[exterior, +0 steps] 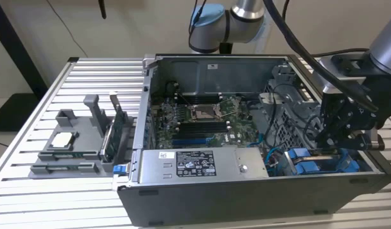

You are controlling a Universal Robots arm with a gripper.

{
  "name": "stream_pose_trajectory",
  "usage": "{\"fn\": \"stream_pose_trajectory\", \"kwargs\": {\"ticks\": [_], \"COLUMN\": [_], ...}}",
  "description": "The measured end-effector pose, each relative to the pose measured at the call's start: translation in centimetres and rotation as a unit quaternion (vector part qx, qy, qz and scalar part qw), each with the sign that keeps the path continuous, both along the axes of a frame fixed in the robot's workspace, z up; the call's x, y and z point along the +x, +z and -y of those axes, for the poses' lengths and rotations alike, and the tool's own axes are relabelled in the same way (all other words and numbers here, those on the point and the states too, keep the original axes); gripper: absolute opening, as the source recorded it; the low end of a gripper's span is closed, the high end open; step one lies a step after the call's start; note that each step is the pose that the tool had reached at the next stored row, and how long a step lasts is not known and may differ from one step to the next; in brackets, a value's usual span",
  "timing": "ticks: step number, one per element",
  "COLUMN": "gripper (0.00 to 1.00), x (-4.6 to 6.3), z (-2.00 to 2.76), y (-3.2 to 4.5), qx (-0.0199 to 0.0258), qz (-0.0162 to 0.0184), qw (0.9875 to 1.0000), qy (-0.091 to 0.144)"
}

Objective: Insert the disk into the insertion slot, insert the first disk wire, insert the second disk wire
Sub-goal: 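Insert the second disk wire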

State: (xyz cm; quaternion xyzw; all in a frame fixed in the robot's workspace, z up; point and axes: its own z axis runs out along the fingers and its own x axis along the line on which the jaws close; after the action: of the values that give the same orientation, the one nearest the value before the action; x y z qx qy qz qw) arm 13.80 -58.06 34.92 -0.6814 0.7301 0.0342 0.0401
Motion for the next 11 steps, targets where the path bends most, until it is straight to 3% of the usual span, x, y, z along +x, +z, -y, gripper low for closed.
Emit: {"fn": "stream_pose_trajectory", "kwargs": {"ticks": [11], "gripper": [0.16], "x": [0.00], "z": [0.01], "y": [-0.45], "qx": [-0.0001], "qz": [0.0021], "qw": [1.0000], "qy": [0.000]}}
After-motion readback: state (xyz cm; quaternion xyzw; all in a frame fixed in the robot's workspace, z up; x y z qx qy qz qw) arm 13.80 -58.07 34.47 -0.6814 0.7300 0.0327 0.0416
